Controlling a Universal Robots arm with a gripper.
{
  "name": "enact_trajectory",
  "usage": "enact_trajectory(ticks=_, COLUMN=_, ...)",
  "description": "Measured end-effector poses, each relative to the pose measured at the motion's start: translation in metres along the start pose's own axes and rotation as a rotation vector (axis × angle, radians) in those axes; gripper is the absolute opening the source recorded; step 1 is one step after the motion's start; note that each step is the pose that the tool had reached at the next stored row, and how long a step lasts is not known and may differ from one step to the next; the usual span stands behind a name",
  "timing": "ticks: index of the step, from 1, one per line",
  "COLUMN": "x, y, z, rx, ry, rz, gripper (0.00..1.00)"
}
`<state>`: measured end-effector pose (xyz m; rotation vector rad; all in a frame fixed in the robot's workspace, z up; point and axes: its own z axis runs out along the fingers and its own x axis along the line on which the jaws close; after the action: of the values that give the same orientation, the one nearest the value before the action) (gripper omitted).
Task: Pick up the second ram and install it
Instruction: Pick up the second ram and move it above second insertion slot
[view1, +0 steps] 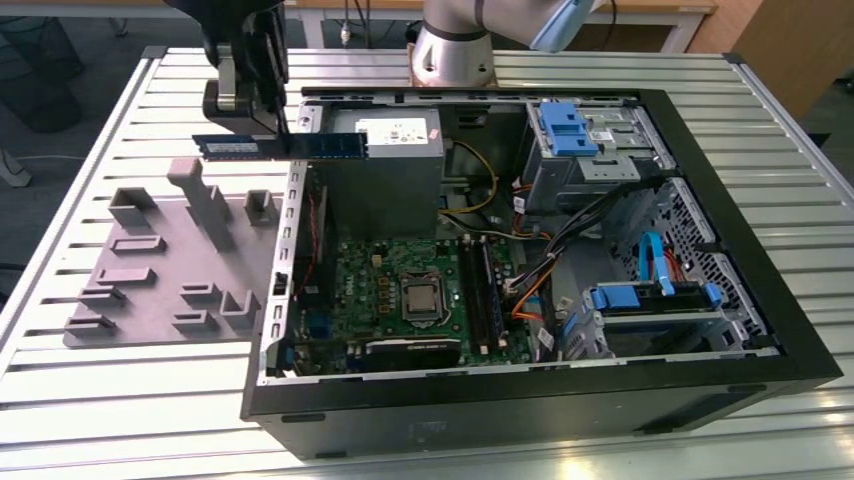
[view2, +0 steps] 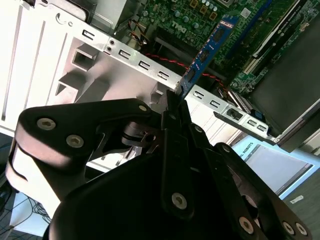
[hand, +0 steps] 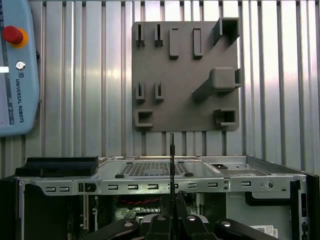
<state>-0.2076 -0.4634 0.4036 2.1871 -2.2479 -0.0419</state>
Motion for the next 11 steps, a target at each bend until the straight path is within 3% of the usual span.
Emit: enact_trajectory(ticks=11, x=-0.0001, y=-0.0049, z=0.0, rx=0.0, ry=0.0, rz=0.0, gripper=0.14)
